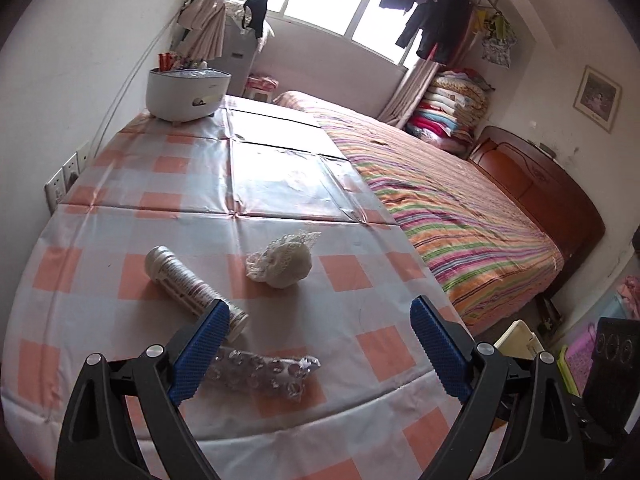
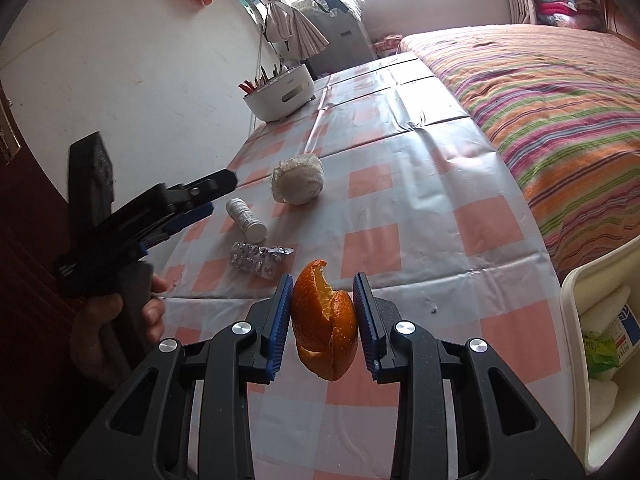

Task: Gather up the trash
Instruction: 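Grasp the white lace-wrapped ball with the left gripper while the right gripper holds the peel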

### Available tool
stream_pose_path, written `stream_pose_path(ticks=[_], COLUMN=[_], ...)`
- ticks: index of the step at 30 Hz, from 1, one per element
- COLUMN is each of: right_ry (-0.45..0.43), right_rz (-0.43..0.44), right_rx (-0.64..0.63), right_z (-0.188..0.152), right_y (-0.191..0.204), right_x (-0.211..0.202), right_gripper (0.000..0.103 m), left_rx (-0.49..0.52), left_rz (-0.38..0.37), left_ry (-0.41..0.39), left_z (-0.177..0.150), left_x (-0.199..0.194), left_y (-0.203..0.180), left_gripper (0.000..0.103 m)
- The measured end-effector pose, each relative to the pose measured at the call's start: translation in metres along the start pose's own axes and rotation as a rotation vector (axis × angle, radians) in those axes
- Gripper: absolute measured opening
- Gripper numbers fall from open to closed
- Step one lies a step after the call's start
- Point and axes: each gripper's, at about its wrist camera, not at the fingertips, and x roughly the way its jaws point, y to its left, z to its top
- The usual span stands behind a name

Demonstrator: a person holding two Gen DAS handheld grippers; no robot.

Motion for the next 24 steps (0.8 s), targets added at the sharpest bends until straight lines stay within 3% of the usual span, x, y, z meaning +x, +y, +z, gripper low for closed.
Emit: stream_pose_path(ticks=[6, 11, 16, 23, 24], right_ry=[-0.013, -0.016, -0.030, -0.041, -0.042], right_rz=[0.018, 0.017, 0.024, 0.028, 0.027], right_rx=[0.024, 0.035, 0.055, 0.069, 0.069], right_z=[-0.002, -0.004, -0.001, -0.006, -0.007], right_y=[-0.007, -0.013, -0.022, -0.027, -0.028], right_x=[-0.012, -0.017, -0.022, -0.028, -0.029], right_gripper=[0.030, 0.030, 0.030, 0.030, 0.030], left_rx=[0.115, 0.130, 0.193, 0.229, 0.221], left_rz=[0.019, 0.001, 0.051, 0.102, 0.108], left_ry=[0.081, 0.157, 0.225, 0.247, 0.250], left_z=[0.018, 0.030, 0.032, 0.033, 0.034], left_x=[0.046, 0.079, 0.106, 0.118, 0.119], left_y=[-0.006, -0.003, -0.007, -0.011, -0.009], left_gripper=[0.089, 0.089, 0.089, 0.086, 0.080])
